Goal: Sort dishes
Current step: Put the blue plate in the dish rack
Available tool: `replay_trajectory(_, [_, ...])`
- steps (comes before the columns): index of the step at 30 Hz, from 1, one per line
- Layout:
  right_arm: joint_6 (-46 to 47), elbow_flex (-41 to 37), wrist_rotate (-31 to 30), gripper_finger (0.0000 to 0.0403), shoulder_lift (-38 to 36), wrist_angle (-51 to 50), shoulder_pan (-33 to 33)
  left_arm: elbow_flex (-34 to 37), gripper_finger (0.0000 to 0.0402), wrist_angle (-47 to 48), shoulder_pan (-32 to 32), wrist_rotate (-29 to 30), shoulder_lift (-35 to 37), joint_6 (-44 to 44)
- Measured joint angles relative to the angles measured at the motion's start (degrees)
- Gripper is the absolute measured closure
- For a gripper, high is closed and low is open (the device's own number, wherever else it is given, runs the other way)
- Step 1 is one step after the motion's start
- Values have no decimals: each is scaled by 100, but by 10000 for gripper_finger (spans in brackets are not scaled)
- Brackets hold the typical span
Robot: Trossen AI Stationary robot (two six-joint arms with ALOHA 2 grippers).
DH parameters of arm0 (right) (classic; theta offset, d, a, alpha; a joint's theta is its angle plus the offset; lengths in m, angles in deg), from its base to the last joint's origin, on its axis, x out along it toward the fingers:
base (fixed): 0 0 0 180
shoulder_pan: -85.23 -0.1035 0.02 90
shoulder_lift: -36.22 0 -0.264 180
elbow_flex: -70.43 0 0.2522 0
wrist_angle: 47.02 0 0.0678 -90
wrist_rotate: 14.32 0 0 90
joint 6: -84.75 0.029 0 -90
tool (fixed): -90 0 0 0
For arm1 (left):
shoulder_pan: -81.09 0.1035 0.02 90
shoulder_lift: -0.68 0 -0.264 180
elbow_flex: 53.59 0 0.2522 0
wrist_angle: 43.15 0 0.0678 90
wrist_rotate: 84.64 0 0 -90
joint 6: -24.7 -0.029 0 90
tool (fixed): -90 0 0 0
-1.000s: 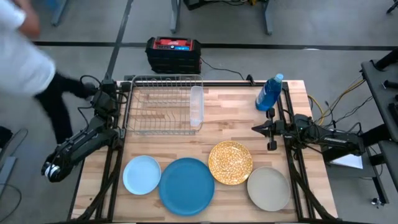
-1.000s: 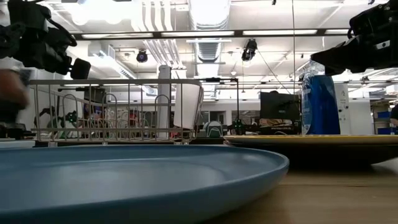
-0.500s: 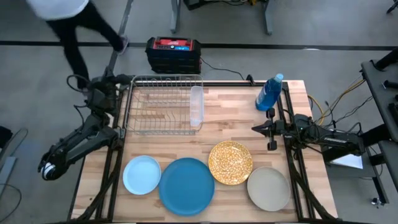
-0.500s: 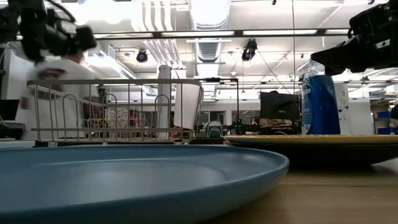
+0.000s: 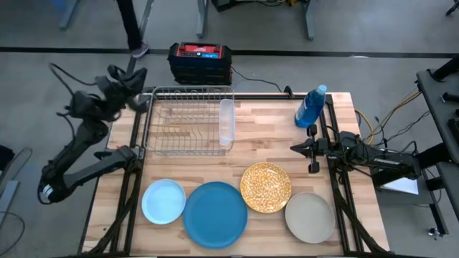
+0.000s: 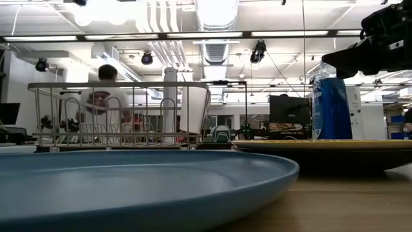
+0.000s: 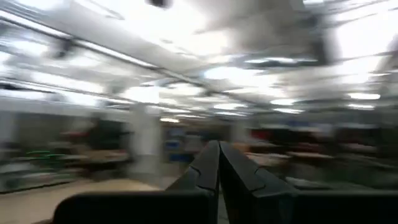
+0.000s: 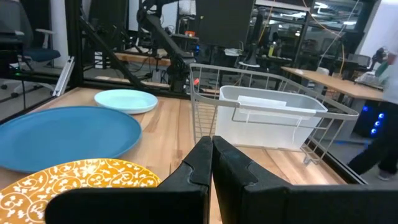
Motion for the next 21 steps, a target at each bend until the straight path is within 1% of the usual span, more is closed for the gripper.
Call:
replay_trajectory(2, [0, 1, -2, 401, 0, 1, 2, -324, 401, 45, -6, -886, -102, 264])
replay_trajectory(6, [0, 2, -1, 401, 0, 1, 1, -659, 401, 87, -64, -2507, -369, 1245])
replay_trajectory(7, [0, 0, -2, 401, 0, 5, 1, -671, 401, 127, -91, -2800, -407, 1425])
replay_trajectory(8, [-27, 0, -2, 401, 0, 24, 1, -672, 401, 165, -128, -2949, -427, 1553])
replay_trajectory(10, [-52, 1, -11, 401, 0, 185, 2, -646, 401, 255, -238, -2935, -440, 1741])
replay_trajectory(12, [270, 2, -110, 401, 0, 561, 2, -537, 401, 266, -418, -2902, -451, 1793])
replay_trajectory(14, [513, 18, -277, 401, -2, 836, 2, -381, 401, 261, -661, -2865, -450, 1789])
replay_trajectory(16, [578, 89, -313, 401, 2, 852, 4, -205, 401, 295, -975, -2735, -451, 1704])
replay_trajectory(18, [601, 219, -315, 401, 38, 874, 4, -13, 401, 291, -1380, -2354, -453, 1523])
replay_trajectory(21, [563, 442, -398, 401, 192, 883, 4, 239, 401, 286, -2094, -1522, -522, 1086])
